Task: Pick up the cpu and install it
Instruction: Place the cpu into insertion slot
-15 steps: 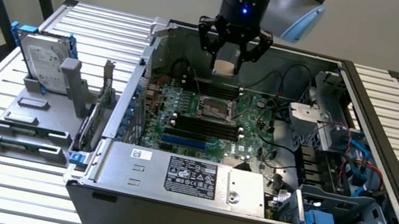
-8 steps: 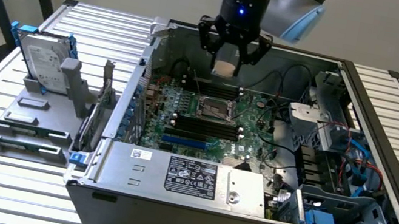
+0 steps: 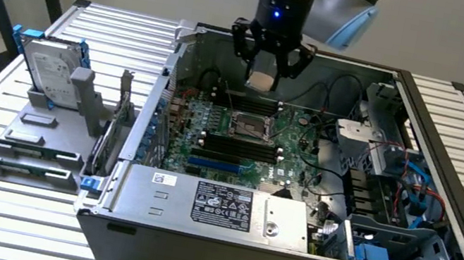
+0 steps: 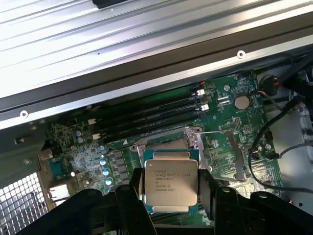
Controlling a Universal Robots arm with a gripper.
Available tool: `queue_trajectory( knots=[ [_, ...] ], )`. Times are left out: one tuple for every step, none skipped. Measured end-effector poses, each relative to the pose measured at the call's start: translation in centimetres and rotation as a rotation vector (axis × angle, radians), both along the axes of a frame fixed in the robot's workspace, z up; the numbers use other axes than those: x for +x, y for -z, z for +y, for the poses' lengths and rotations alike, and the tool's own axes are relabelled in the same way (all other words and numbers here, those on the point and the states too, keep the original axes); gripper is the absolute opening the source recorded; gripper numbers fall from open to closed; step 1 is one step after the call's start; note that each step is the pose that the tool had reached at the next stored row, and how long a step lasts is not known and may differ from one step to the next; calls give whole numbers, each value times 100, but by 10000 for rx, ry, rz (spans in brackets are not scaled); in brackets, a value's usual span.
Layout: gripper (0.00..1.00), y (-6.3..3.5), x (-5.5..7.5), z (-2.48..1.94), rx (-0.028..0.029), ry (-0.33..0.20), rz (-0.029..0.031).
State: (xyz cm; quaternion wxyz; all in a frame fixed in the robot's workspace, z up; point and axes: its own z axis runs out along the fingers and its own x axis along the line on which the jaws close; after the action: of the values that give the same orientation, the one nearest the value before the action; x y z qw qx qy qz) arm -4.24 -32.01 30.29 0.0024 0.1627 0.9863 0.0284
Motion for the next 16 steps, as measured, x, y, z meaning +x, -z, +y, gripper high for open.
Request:
queue_trajectory(
  knots=[
    [55, 3, 0, 0, 0, 181, 0],
    [55, 6, 0, 0, 0, 359, 1],
    [55, 10, 0, 0, 0, 540, 1],
    [55, 13, 0, 0, -1, 719, 1],
    [55, 17, 0, 0, 0, 904, 1],
    [55, 20, 0, 0, 0, 1085, 1],
    [55, 24, 0, 0, 0, 1264, 1],
    [55, 28, 0, 0, -1, 1461, 1],
    [55, 32, 0, 0, 0, 1640, 0],
    [55, 35, 0, 0, 0, 1821, 1],
    [55, 39, 0, 0, 0, 2000, 1],
    [55, 42, 0, 0, -1, 2180, 1],
    [55, 46, 0, 0, 0, 2360, 0],
    [55, 50, 0, 0, 0, 2539, 0],
    [55, 54, 0, 0, -1, 2720, 1],
    [55, 58, 0, 0, 0, 2899, 1]
  ],
)
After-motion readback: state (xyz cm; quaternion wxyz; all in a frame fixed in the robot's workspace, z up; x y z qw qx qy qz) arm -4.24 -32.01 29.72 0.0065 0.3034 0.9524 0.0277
